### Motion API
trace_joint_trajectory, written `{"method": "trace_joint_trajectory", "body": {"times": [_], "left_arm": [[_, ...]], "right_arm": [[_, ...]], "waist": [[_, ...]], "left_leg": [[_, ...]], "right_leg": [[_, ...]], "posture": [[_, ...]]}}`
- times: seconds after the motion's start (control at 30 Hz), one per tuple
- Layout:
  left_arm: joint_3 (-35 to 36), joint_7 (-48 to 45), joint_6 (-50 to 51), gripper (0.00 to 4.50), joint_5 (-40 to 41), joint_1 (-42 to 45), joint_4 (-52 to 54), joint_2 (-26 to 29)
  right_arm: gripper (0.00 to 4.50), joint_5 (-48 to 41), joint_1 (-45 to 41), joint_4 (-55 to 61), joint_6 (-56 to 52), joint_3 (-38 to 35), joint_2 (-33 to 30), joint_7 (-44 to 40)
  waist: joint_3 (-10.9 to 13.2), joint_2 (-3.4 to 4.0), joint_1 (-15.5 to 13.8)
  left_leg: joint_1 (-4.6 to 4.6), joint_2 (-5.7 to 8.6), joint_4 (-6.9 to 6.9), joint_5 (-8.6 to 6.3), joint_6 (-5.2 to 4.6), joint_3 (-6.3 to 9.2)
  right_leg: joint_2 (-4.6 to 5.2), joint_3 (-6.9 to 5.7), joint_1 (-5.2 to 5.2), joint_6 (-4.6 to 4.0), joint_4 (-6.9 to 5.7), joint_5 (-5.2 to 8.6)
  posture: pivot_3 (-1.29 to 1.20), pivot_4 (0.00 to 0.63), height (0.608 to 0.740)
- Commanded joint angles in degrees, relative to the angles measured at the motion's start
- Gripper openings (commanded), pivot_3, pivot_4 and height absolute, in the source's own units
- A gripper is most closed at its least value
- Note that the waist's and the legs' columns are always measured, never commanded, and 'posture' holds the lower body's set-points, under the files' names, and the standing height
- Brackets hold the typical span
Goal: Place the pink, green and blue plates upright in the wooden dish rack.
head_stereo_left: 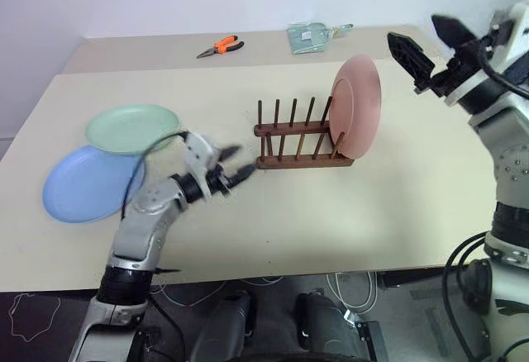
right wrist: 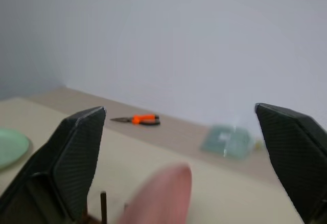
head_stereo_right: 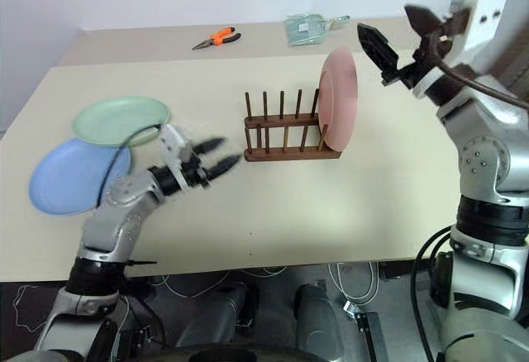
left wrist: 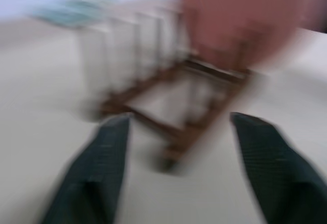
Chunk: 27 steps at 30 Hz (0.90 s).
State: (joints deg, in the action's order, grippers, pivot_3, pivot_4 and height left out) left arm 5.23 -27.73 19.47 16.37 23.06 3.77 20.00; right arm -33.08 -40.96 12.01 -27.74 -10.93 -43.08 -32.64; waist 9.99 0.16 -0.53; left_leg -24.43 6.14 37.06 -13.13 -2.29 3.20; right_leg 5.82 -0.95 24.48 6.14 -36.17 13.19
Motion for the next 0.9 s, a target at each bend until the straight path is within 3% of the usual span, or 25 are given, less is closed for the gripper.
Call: {"method": "trace_joint_trajectory", "body": {"times": [0.03,0.2,0.6,0.7,0.9], "left_arm": [[12.07,18.34,0.11,4.45,-3.76,4.78,-1.27,-0.13],[25.21,36.25,9.61,4.45,-1.41,8.79,-0.27,-2.33],[39.69,46.34,30.61,4.45,18.36,12.02,2.68,-9.23],[44.48,50.63,30.67,3.64,22.16,13.52,-0.35,-10.96],[45.59,51.4,28.78,0.59,26.8,15.0,-2.74,-10.1]], "right_arm": [[4.5,4.02,-1.63,8.92,2.55,8.4,-0.12,-5.01],[4.5,8.77,0.58,10.06,4.72,15.84,3.6,-6.97],[4.5,12.34,3.01,8.86,5.94,17.09,7.1,-9.88],[4.5,13.08,3.67,9.32,5.8,16.88,7.63,-9.56],[4.5,14.49,4.99,10.0,5.65,16.11,8.22,-8.71]], "waist": [[0.01,-0.07,0.05],[0.05,-0.29,-0.39],[0.07,-0.68,-1.58],[0.06,-0.69,-1.52],[0.07,-0.74,-1.56]], "left_leg": [[0.0,0.0,0.0,-0.01,0.01,0.02],[0.0,0.05,0.05,-0.02,0.07,0.02],[-0.01,0.11,0.17,0.12,0.36,0.09],[0.0,0.06,0.17,0.11,0.43,0.09],[0.0,0.04,0.15,0.13,0.55,0.09]], "right_leg": [[-0.02,0.01,0.0,0.01,0.0,0.0],[-0.03,0.04,-0.02,0.07,0.02,-0.03],[-0.16,0.11,-0.07,0.12,0.06,-0.06],[-0.2,0.12,-0.06,0.12,0.03,-0.06],[-0.24,0.16,-0.03,0.11,0.02,-0.06]], "posture": [[0.0,0.15,0.74],[0.0,0.15,0.74],[0.0,0.15,0.74],[0.0,0.15,0.74],[0.0,0.15,0.74]]}}
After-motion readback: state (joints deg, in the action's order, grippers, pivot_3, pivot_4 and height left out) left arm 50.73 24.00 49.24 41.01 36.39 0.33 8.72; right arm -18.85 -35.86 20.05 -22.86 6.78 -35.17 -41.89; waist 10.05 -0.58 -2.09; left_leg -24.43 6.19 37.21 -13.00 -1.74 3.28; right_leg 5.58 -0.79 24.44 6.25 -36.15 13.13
